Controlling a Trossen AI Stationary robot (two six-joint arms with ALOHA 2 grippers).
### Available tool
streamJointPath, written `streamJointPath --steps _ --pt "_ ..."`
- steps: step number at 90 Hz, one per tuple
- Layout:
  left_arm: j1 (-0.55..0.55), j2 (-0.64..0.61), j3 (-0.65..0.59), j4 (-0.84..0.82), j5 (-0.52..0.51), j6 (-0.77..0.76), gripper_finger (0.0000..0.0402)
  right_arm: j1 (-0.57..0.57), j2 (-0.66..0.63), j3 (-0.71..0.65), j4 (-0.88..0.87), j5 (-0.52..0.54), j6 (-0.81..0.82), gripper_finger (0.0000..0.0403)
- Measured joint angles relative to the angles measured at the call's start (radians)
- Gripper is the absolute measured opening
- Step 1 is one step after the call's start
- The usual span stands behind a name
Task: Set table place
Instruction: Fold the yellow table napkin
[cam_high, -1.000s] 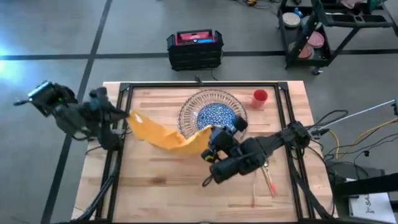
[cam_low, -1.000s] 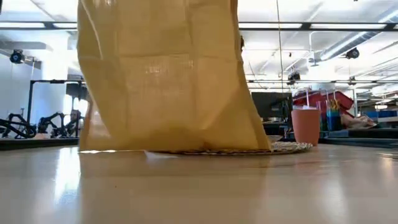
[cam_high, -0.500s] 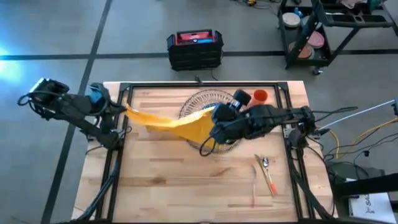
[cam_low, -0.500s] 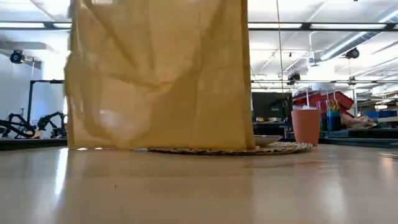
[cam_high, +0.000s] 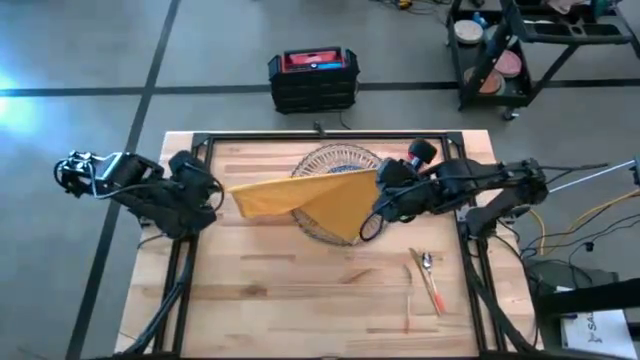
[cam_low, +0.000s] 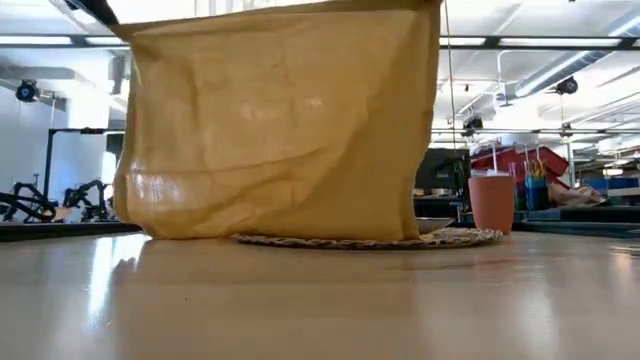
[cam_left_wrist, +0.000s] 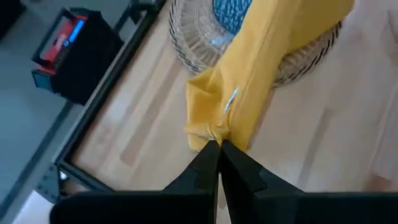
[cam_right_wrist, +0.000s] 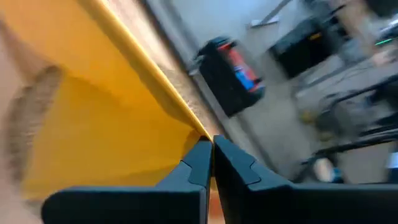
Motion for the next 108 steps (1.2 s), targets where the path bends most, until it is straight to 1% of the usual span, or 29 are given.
streamJointPath --steps 6,12,20,25,29,33,39,48,55,64,71,82,86,93,102,108 --pt "0.006 0.016 0.101 -0.003 -0.024 0.029 0.0000 -0.010 -0.014 -0.004 -0.003 0.065 -0.021 0.0000" --pt "0.006 0.031 0.212 -0.004 -0.050 0.043 0.0000 -0.029 -0.019 0.017 -0.004 0.070 -0.036 0.0000" --pt "0.007 0.057 0.339 -0.009 -0.050 0.047 0.0000 -0.039 -0.015 0.050 -0.004 0.004 -0.035 0.0000" --pt "0.005 0.076 0.396 -0.010 -0.045 0.036 0.0000 -0.031 -0.009 0.066 -0.004 -0.039 -0.018 0.0000" --pt "0.005 0.091 0.426 -0.009 -0.020 0.024 0.0000 -0.014 -0.007 0.070 -0.005 -0.079 0.013 0.0000" --pt "0.001 0.099 0.434 -0.009 0.016 0.011 0.0000 0.008 0.000 0.074 -0.007 -0.121 0.046 0.0000" --pt "-0.009 0.103 0.419 -0.012 0.048 -0.024 0.0000 0.053 0.007 0.072 -0.007 -0.151 0.101 0.0000" --pt "-0.030 0.113 0.360 -0.013 0.116 -0.084 0.0000 0.137 0.023 0.065 -0.008 -0.179 0.186 0.0000" --pt "-0.066 0.132 0.300 -0.009 0.185 -0.149 0.0000 0.203 0.037 0.065 -0.006 -0.202 0.257 0.0000" --pt "-0.172 0.157 0.229 -0.008 0.248 -0.256 0.0000 0.295 0.064 0.065 -0.006 -0.227 0.354 0.0000" --pt "-0.287 0.199 0.197 0.000 0.251 -0.365 0.0000 0.358 0.097 0.075 -0.005 -0.255 0.425 0.0000" --pt "-0.496 0.272 0.209 0.004 0.242 -0.545 0.0000 0.443 0.154 0.080 -0.003 -0.299 0.539 0.0000" --pt "-0.575 0.310 0.228 0.010 0.226 -0.615 0.0000 0.466 0.178 0.080 -0.002 -0.321 0.583 0.0000" --pt "-0.704 0.390 0.279 0.017 0.166 -0.726 0.0000 0.503 0.226 0.080 0.006 -0.361 0.658 0.0000" --pt "-0.831 0.481 0.355 0.017 0.089 -0.832 0.0000 0.541 0.290 0.080 0.019 -0.394 0.754 0.0000" --pt "-0.889 0.542 0.389 0.013 0.041 -0.908 0.0000 0.557 0.332 0.080 0.047 -0.424 0.806 0.0000"
